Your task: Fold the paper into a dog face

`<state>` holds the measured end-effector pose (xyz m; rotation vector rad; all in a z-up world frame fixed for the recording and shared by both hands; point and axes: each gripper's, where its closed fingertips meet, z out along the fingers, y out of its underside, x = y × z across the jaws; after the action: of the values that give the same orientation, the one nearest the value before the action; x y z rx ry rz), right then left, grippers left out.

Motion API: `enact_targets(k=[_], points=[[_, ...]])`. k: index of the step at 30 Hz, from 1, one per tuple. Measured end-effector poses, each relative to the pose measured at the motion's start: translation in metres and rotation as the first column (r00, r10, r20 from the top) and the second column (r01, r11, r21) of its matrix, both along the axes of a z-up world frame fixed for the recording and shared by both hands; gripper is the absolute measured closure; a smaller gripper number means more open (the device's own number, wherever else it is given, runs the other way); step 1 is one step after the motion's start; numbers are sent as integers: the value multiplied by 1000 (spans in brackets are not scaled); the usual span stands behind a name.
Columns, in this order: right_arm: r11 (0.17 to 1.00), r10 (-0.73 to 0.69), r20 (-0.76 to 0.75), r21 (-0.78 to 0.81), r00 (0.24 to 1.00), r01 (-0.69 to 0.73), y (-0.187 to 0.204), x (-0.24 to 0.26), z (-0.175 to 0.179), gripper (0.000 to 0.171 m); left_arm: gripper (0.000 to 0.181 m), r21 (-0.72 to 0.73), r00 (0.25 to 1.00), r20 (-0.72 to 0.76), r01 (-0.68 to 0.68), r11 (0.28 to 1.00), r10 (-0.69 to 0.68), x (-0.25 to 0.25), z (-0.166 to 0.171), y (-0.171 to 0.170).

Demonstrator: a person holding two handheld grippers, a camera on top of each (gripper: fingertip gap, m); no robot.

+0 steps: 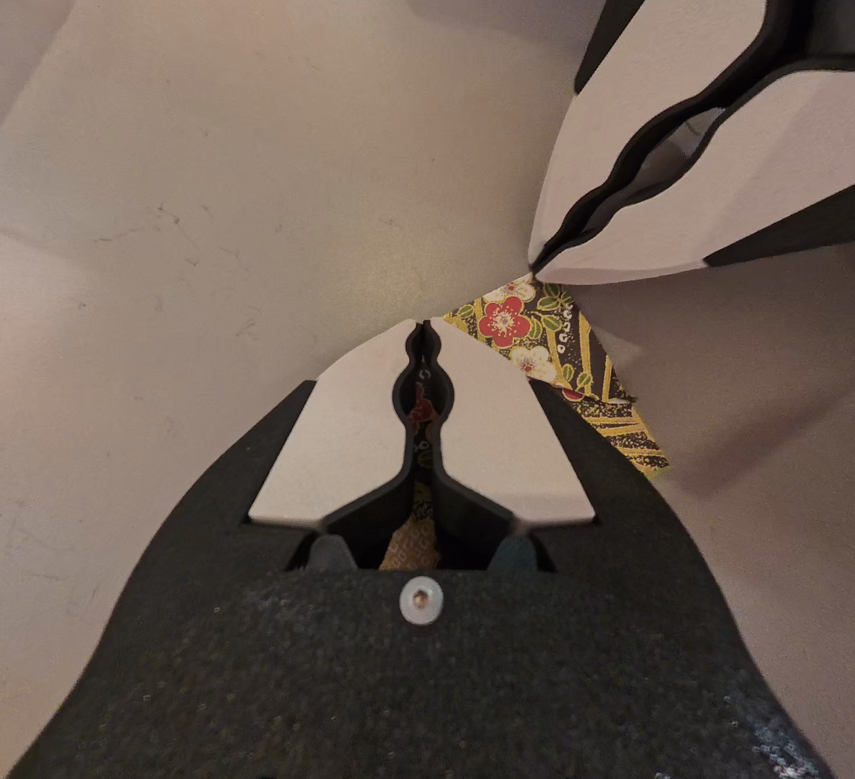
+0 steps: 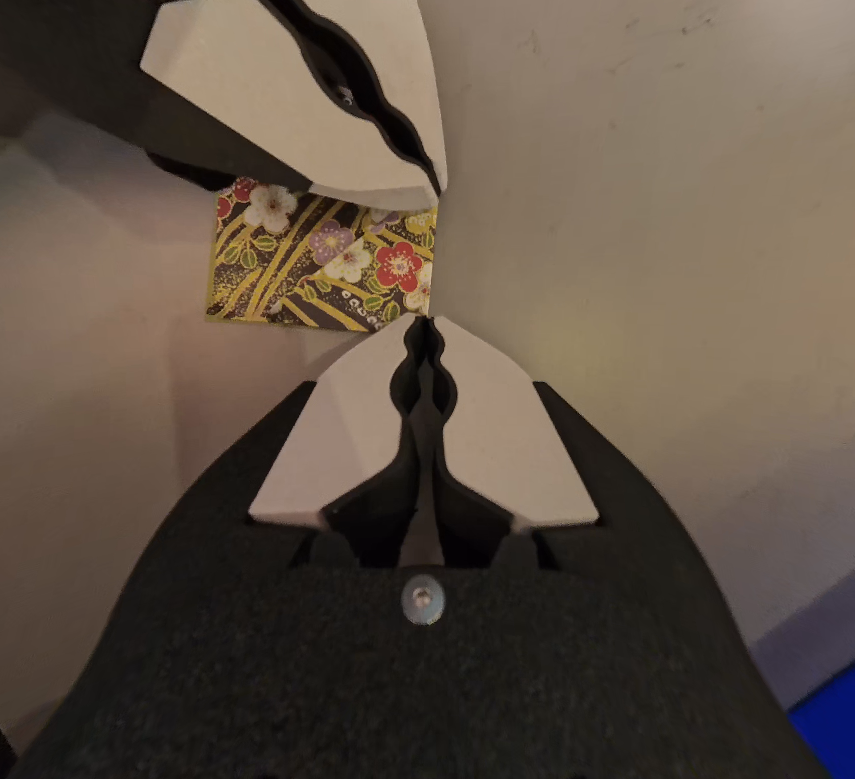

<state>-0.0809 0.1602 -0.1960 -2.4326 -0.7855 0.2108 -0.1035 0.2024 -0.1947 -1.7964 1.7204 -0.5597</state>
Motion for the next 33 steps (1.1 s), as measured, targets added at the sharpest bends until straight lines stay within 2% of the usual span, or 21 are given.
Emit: enact_targets(k=[8, 12, 16, 28, 33], points=[[999, -22, 15, -29, 1000, 23, -7, 7, 5, 171, 181, 1, 1000, -1, -6, 1000, 6, 0, 0, 0], [996, 65, -136, 75, 989, -55, -5, -25, 28, 171, 181, 5, 1000, -13, -19, 1000, 19, 0, 0, 0], [992, 127, -28, 17, 992, -127, -6, -30, 0, 171, 181, -10, 1000, -10, -22, 1000, 22, 0, 0, 0], [997, 60, -101, 48, 993, -55, -8, -30, 1, 171, 181, -33, 999, 1, -44, 998, 44, 0, 1, 1], [997, 48, -78, 62, 996, -43, -8, -30, 1, 171, 181, 52, 997, -3, -82, 995, 83, -3, 5, 6]])
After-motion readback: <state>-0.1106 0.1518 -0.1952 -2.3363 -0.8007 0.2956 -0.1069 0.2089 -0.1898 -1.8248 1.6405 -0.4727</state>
